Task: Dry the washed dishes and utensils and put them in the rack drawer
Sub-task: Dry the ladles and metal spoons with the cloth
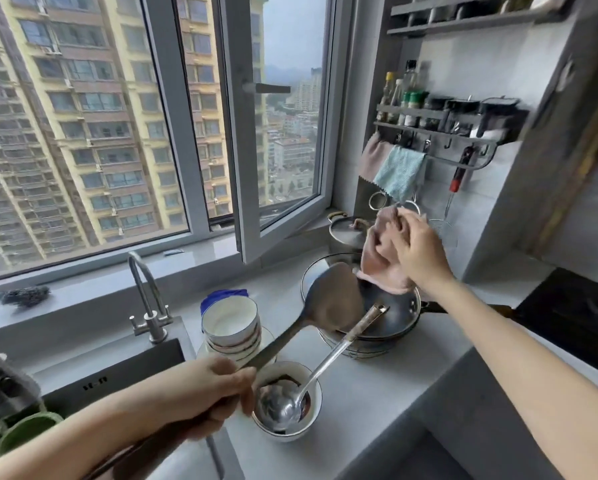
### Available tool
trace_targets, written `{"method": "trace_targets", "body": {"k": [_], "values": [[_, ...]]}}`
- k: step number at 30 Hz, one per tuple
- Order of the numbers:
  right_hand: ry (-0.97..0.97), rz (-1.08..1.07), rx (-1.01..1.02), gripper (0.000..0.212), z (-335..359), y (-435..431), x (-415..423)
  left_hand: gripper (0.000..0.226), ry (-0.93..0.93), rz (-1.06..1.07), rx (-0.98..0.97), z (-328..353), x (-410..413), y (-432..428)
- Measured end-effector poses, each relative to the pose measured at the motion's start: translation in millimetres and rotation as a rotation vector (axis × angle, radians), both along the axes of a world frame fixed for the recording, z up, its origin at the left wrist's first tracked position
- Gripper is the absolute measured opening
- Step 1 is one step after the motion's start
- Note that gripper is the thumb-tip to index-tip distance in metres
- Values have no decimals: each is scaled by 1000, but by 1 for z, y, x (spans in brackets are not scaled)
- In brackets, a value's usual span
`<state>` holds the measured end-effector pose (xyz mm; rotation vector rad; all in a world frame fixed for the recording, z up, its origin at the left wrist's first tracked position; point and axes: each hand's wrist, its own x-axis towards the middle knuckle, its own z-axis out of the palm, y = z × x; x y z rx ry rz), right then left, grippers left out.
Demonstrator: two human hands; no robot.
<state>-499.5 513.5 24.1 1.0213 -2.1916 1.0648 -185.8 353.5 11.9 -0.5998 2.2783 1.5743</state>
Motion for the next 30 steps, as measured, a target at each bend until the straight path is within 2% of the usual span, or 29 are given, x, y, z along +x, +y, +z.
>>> {"method": "trace_targets", "body": {"k": [2,4,6,8,11,13,15,16,19,22,24,26,30], "values": [[-110,-29,-78,38,16,17,7,41,43,26,-93,5,-12,-7],[-65,1,-116,38,30,28,21,38,59,-13,-204,15,-29,-13],[-13,85,-112,50,43,36,41,31,84,-97,-369,24,-52,-17],[-62,190,22,62,48,39,65,27,111,-208,-539,36,-79,-16],[-65,198,391,74,39,36,80,25,189,-362,-810,56,-121,-3],[38,122,523,61,30,38,73,26,292,-427,-1071,72,-146,11],[119,18,513,35,28,44,63,26,417,-467,-1338,84,-169,28],[161,-17,482,24,27,49,55,26,461,-485,-1406,89,-180,36],[212,-69,415,13,28,69,29,31,552,-520,-1524,99,-215,61],[66,-148,467,16,33,94,0,35,707,-591,-1613,105,-259,86],[19,-206,456,17,37,114,-29,37,820,-589,-1580,107,-298,101],[-13,-254,436,16,40,135,-64,37,944,-539,-1541,108,-339,111],[-103,-285,467,17,46,175,-149,46,1111,-288,-1584,107,-412,126]]}}
